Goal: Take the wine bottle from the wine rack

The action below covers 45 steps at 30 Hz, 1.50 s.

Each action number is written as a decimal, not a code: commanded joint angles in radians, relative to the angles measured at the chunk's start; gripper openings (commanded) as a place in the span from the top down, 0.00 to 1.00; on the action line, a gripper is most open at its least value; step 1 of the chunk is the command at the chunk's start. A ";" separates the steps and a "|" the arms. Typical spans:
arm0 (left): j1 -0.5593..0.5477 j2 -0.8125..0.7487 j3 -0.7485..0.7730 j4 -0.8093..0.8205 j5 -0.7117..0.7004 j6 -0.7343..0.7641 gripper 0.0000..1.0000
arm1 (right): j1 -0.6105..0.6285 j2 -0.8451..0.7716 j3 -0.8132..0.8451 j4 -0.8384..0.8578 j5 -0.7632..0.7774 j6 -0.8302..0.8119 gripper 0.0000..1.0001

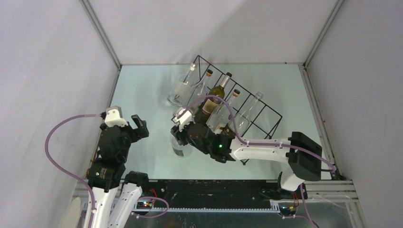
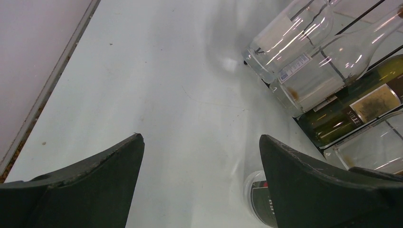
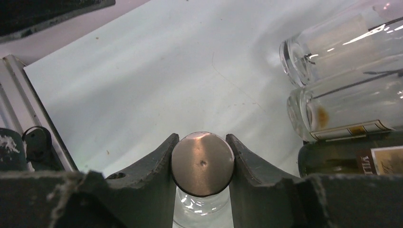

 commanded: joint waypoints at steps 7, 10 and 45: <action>0.001 0.013 -0.002 0.010 -0.008 0.005 0.02 | -0.023 0.032 0.125 0.155 -0.015 0.035 0.46; 0.003 0.014 -0.003 0.011 -0.005 0.007 0.02 | -0.023 0.023 0.124 0.152 -0.016 0.033 0.38; -0.655 0.281 0.108 0.224 -0.193 -0.151 0.01 | -0.081 -0.948 -0.156 -0.834 0.314 0.459 0.27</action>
